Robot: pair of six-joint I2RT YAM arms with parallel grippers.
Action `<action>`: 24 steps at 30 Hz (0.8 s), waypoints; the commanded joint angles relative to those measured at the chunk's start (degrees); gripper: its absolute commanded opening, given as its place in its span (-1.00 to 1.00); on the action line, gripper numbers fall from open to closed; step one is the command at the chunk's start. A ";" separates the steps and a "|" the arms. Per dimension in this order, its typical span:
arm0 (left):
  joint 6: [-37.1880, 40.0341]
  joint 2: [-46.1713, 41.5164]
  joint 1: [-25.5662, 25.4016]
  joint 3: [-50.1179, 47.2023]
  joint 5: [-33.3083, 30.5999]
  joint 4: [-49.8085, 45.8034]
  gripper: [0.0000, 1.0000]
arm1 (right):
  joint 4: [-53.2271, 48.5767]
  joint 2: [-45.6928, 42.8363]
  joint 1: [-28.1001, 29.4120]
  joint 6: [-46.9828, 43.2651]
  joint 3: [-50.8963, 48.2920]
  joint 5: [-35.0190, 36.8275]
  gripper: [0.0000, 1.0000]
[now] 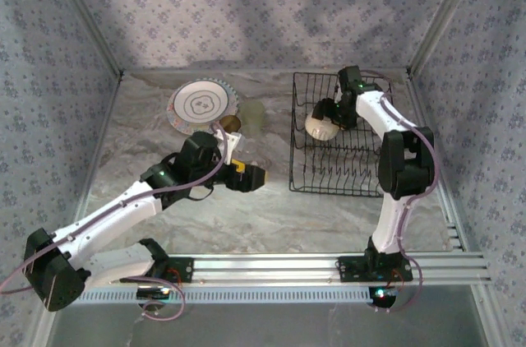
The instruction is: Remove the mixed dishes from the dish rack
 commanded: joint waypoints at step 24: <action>-2.28 12.12 2.09 10.49 12.99 10.47 0.99 | 11.85 -15.54 -7.79 3.50 -13.45 -17.33 0.17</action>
